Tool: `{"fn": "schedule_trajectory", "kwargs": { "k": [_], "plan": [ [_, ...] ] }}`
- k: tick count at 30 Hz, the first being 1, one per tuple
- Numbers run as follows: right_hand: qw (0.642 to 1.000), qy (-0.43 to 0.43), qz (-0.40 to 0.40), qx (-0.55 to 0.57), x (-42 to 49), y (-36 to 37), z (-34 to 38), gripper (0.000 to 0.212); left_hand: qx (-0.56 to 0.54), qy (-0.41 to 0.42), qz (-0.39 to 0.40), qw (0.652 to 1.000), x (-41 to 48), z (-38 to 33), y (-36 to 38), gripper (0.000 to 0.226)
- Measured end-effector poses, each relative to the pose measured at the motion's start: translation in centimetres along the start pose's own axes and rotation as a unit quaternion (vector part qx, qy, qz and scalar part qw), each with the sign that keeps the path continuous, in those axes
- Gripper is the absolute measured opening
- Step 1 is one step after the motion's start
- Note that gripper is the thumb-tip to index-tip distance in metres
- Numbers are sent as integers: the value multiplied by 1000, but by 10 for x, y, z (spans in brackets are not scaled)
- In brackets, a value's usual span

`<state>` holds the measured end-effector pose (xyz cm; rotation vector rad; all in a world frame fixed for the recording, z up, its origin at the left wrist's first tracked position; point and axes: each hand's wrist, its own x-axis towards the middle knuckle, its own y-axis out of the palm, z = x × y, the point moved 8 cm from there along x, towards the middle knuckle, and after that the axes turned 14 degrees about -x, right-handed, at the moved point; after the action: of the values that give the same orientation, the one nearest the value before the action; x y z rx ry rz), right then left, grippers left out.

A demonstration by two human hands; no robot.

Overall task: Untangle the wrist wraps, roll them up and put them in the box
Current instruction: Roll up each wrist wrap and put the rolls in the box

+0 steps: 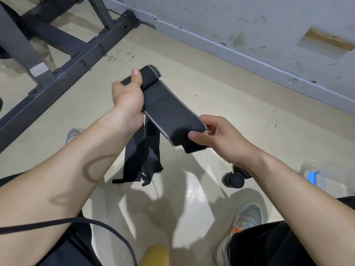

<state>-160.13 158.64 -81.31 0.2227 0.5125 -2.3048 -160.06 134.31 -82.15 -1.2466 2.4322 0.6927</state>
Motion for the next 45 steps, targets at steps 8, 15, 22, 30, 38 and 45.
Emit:
{"fn": "schedule_trajectory", "kwargs": {
  "k": [8,15,22,30,38,45],
  "plan": [
    [985,103,44,-131,-9,-2,-20,22,46,58,4,997,-3,1,3,27],
    [971,194,71,-123,-17,-5,-28,43,125,236,75,961,-26,-17,20,22],
    [965,199,112,-128,-18,3,-34,59,159,265,82,947,-31,-22,20,22],
    [940,235,106,-222,-20,-6,-45,51,125,181,143,965,-40,-12,30,31],
    [989,104,-57,-91,-6,-35,-5,104,130,59,291,946,-87,30,49,23],
    [982,67,-146,-100,2,-39,2,64,139,55,371,916,-110,45,56,26]
  ]
}}
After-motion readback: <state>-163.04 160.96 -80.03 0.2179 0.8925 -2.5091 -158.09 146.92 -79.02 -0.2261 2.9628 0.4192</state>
